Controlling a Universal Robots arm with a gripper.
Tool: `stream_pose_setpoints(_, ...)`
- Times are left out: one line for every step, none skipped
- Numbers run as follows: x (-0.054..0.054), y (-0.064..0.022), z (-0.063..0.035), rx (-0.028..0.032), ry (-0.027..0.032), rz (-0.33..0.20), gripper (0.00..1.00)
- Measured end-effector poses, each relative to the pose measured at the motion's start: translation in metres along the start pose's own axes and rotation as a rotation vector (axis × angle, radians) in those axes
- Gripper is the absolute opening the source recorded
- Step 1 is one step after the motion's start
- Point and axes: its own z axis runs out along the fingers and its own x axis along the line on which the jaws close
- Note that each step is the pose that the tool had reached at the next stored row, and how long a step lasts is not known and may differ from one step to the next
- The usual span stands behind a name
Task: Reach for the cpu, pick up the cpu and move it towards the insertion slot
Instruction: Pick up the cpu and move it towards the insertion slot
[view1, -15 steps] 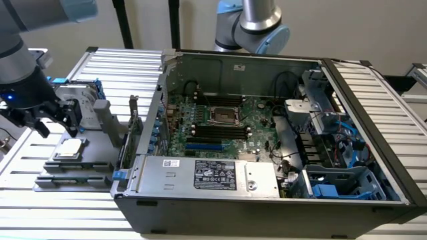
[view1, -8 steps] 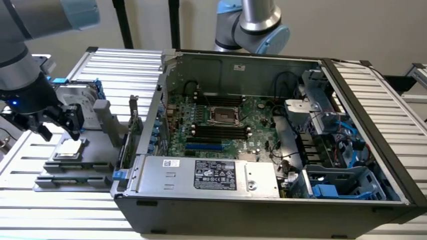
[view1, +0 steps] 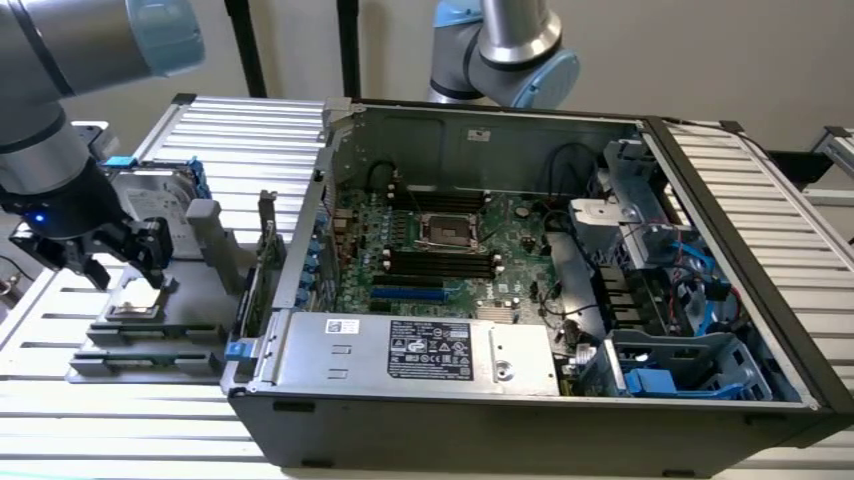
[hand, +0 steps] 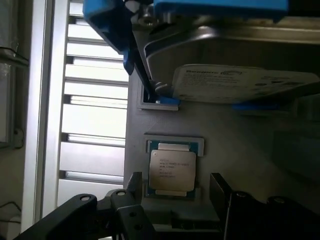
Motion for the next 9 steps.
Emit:
stream_pose_setpoints(0.0,0.0,0.0018,0.0,0.0001,0.0,0.65)
stream_pose_setpoints(0.0,0.0001,0.0036,0.0,0.0001,0.0,0.65)
stream_pose_setpoints(0.0,0.0004,0.0054,0.0,0.0001,0.0,0.65)
stream_pose_setpoints(0.0,0.0007,0.0073,0.0,0.0,0.0,0.65)
stream_pose_setpoints(0.0,0.0011,0.0092,0.0,0.0,0.0,0.65)
stream_pose_setpoints(0.0,0.0015,0.011,0.0,0.0,0.0,0.65)
stream_pose_setpoints(0.0,0.0018,0.0129,0.0,-0.0001,0.001,0.65)
stream_pose_setpoints(0.0,0.002,0.0146,0.0002,0.0,0.001,0.65)
stream_pose_setpoints(0.0,0.0022,0.0164,0.0011,0.0002,0.001,0.65)
